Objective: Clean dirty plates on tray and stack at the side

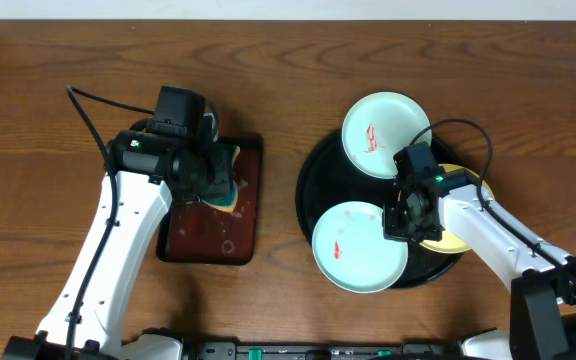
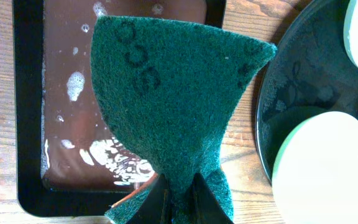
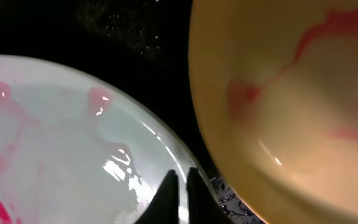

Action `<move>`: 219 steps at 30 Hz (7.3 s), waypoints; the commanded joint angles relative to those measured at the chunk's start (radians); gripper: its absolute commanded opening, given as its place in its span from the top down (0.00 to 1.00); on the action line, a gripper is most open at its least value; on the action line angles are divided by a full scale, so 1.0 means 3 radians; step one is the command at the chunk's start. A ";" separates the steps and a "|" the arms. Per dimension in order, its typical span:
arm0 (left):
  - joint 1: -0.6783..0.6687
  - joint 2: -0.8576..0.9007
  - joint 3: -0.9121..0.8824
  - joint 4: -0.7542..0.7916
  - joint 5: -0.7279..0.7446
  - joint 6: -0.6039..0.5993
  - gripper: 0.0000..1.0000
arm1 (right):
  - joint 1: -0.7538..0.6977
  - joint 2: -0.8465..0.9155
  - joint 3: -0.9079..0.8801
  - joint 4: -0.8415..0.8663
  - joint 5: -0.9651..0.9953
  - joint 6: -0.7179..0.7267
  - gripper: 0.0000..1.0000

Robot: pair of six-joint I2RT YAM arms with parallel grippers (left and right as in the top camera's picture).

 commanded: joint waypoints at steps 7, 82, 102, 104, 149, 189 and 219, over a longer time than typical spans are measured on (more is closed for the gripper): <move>-0.0001 -0.0060 0.0071 -0.0023 0.0041 0.0084 0.92 | 0.0025 -0.0149 0.0374 -0.0758 -0.0155 -0.0359 0.80; -0.1550 0.0935 -0.0027 0.1043 0.0390 -0.1284 0.93 | 0.0036 -0.0209 -0.0514 0.0874 0.0271 0.0278 0.99; -0.1817 0.2271 -0.0025 0.1614 0.0595 -0.1619 0.92 | 0.0036 -0.0209 -0.0514 0.0870 0.0271 0.0252 0.99; -0.1761 0.2257 -0.0011 0.1301 0.0173 -0.1619 0.93 | 0.0036 -0.0209 -0.0514 0.0870 0.0271 0.0252 0.99; -0.1846 0.2335 0.0426 0.1962 0.1638 -0.1423 0.93 | 0.0036 -0.0209 -0.0514 0.0828 0.0281 0.0112 0.99; -0.1375 0.2088 0.1662 -0.0938 -0.0961 -0.1411 0.93 | 0.0033 -0.0248 -0.0465 0.0772 0.0309 -0.0008 0.99; 0.0259 0.0745 -0.0019 -0.0205 -0.0407 -0.0383 0.93 | 0.0184 -0.1200 0.0731 -0.0252 0.1361 -0.1054 0.99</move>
